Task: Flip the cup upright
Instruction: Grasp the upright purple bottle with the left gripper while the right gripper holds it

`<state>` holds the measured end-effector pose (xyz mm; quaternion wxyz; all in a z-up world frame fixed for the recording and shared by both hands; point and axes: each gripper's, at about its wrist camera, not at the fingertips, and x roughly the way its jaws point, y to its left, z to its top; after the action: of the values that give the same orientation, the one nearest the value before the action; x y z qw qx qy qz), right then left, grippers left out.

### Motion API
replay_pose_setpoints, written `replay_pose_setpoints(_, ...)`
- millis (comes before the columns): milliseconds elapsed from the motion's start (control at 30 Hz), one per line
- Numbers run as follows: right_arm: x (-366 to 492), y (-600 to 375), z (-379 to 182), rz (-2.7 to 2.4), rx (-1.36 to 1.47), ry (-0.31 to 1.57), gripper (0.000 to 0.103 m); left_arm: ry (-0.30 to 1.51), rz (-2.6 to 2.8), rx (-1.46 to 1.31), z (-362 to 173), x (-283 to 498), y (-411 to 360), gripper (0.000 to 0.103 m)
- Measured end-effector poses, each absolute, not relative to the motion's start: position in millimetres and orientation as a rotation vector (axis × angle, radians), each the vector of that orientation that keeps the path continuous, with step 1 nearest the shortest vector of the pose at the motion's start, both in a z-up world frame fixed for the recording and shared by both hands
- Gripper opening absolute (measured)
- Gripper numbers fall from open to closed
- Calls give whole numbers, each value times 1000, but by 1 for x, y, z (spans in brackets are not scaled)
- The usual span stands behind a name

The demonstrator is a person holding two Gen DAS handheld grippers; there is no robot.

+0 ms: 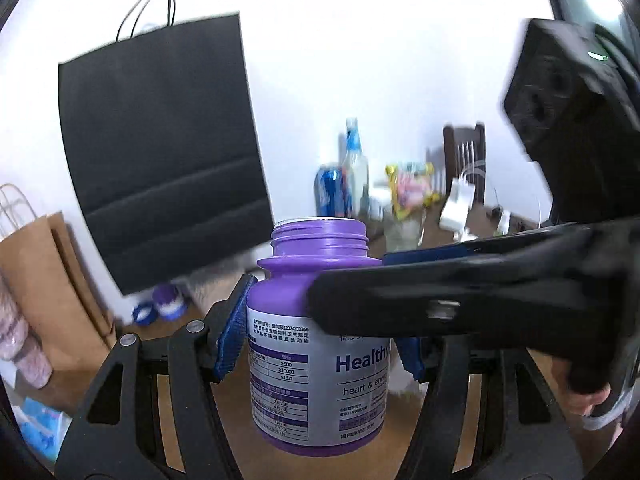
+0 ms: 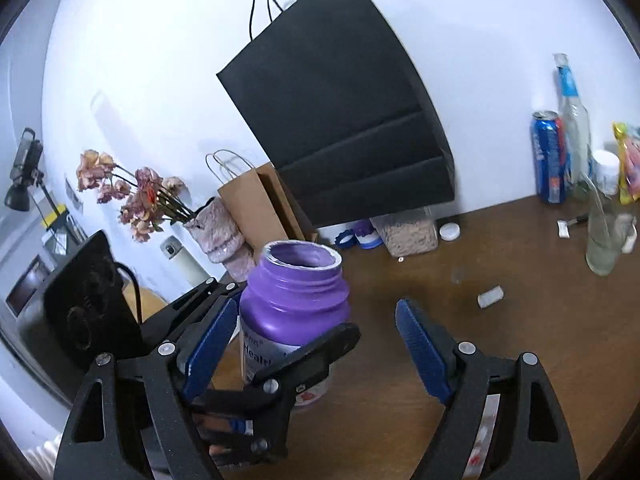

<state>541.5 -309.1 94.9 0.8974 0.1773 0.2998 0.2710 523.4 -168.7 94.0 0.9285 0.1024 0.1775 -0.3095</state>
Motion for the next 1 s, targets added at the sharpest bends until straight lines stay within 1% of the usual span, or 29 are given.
replay_pose_setpoints(67,548,-308,91,557,357,635,86,341,-677,184,88,519,-168,59)
replay_pose_setpoints(100,551,-307,89,545,345,639,77,342,-703,176,82,518,-171,59)
replay_pose_setpoints(133,552,-307,86,541,335,642,64,348,-719,185,78,518,-174,59)
replay_pose_setpoints(200,551,-301,84,486,282,648,59,347,-726,208,69,519,-178,59)
replay_pose_setpoints(333,548,-295,80,450,202,650,59,391,-763,228,67,527,-179,60)
replay_pose_setpoints(433,544,-289,82,436,160,641,59,372,-795,247,64,529,-179,60)
replay_pose_setpoints(533,538,-280,77,403,99,639,59,376,-799,172,55,528,-174,60)
replay_pose_setpoints(600,535,-277,73,396,83,635,59,414,-814,160,53,528,-173,60)
replay_pose_setpoints(667,530,-277,71,401,90,633,59,414,-824,131,57,529,-169,61)
replay_pose_setpoints(833,504,-266,70,445,72,609,59,425,-791,101,61,502,-155,61)
replay_pose_setpoints(1000,478,-249,67,457,18,603,59,372,-769,50,58,467,-125,63)
